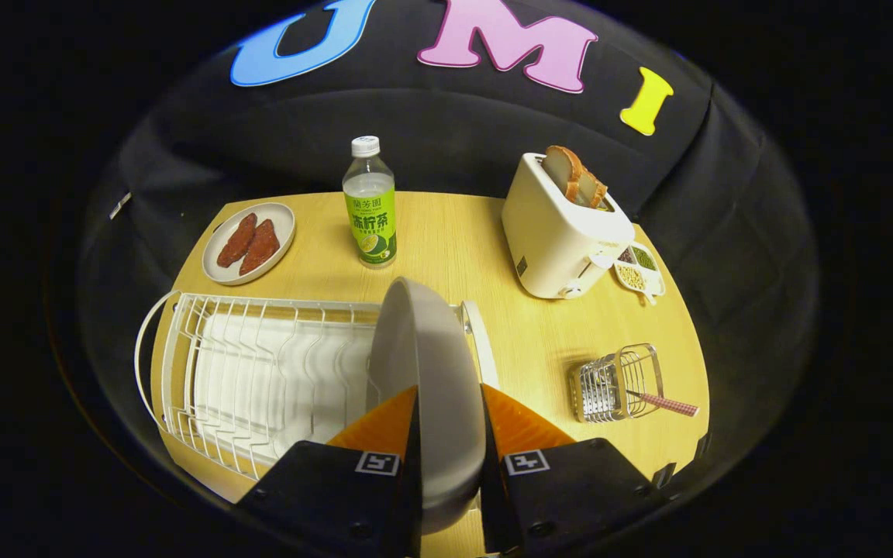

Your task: Take the plate from the dish rack, then take the spoon from the basket and place it into the plate.

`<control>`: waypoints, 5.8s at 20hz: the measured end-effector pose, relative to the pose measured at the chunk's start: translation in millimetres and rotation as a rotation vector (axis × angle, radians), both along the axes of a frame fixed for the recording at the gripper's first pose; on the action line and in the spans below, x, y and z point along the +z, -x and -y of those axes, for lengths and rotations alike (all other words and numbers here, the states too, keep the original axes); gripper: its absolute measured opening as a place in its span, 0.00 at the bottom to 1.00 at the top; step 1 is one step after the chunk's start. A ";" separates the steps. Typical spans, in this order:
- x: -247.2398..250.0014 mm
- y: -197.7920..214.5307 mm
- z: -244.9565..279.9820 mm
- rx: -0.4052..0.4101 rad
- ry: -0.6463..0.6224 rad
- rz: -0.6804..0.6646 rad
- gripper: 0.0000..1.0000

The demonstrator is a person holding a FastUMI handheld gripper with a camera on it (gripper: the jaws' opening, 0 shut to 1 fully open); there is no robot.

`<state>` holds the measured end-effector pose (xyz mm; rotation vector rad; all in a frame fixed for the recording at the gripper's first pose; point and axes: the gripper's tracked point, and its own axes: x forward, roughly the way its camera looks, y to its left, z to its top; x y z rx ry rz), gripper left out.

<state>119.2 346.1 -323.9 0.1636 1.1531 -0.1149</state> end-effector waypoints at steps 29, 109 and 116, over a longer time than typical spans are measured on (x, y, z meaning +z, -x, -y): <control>58.4 188.8 119.7 -0.031 -0.452 0.184 0.32; 39.7 122.2 246.7 0.164 -0.297 0.378 0.09; 67.2 200.2 185.3 0.244 -0.461 0.338 0.09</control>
